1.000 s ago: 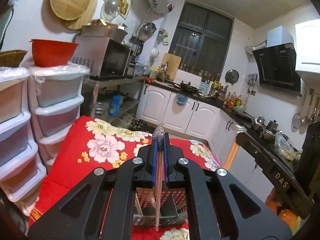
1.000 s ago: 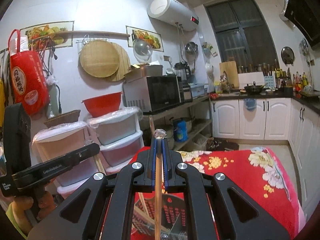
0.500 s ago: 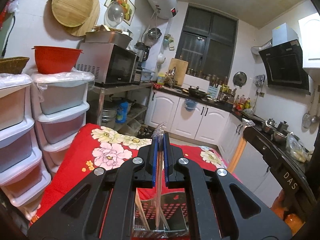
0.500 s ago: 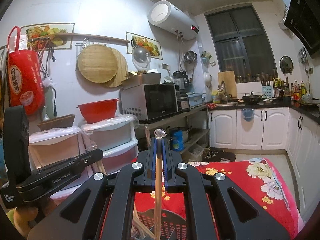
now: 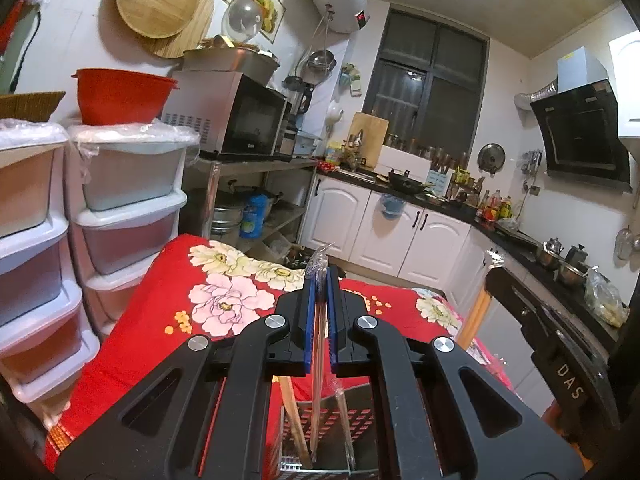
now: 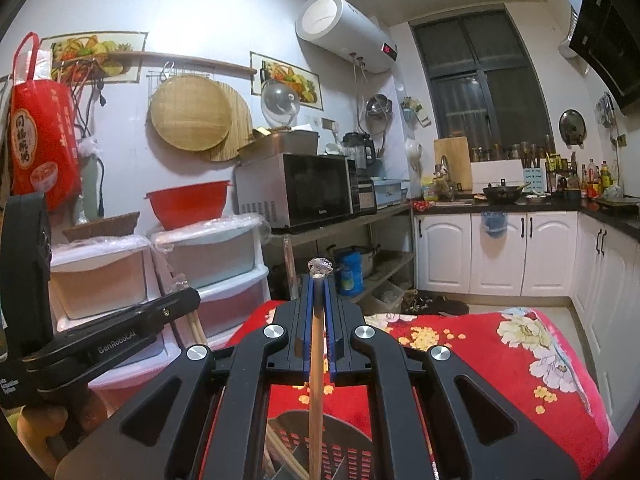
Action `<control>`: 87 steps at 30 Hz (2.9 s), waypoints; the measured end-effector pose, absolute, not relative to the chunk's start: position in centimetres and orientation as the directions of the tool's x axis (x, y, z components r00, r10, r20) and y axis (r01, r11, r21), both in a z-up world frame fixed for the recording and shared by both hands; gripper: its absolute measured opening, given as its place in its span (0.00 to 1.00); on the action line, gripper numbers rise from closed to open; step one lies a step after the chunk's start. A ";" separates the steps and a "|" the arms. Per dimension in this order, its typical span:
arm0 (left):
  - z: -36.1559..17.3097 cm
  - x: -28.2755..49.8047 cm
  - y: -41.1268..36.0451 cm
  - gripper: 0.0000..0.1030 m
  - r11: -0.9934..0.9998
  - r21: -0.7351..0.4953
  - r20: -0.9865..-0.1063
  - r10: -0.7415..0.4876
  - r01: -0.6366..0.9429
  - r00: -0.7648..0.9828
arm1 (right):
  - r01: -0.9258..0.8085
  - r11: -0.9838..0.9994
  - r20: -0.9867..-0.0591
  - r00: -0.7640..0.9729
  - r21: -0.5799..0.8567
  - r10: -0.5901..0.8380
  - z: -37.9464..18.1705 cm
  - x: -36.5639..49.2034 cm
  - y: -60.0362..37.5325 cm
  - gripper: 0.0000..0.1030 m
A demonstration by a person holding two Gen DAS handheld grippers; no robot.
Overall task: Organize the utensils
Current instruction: 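Lower and open the left tool into the caddy while the right tool releases its chopstick, then move both tools back from the caddy toward the wrapped chopstick bundles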
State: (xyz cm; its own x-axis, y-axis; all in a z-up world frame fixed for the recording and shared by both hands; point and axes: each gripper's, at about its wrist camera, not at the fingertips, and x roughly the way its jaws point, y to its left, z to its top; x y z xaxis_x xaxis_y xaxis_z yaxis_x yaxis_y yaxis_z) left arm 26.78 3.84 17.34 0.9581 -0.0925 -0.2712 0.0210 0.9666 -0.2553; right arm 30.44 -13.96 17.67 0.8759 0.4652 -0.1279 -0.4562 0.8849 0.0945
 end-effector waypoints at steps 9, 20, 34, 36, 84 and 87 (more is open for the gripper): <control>14.8 27.2 3.7 0.01 0.963 -0.267 -0.306 -0.102 0.017 0.947 | -0.441 0.892 -0.179 0.874 0.102 0.453 14.4 31.1 -13.9 0.06; 12.6 27.4 3.7 0.01 0.959 -0.283 -0.342 -0.120 0.019 0.932 | -0.428 0.896 -0.236 0.864 0.121 0.445 11.8 30.6 -14.9 0.06; 10.8 26.9 3.7 0.01 0.957 -0.289 -0.382 -0.125 0.011 0.916 | -0.412 0.900 -0.314 0.844 0.139 0.435 10.4 29.2 -16.0 0.07; 10.8 26.7 3.7 0.01 0.957 -0.290 -0.384 -0.125 0.009 0.915 | -0.404 0.902 -0.331 0.839 0.152 0.431 10.2 29.3 -16.4 0.08; 7.5 20.0 5.1 0.71 0.944 -0.329 -0.457 -0.146 -0.014 0.877 | -0.404 0.900 -0.428 0.793 0.162 0.433 7.5 23.1 -18.6 0.54; 7.2 19.1 5.3 0.77 0.942 -0.334 -0.459 -0.147 -0.017 0.876 | -0.409 0.898 -0.434 0.787 0.164 0.438 7.4 22.6 -18.7 0.57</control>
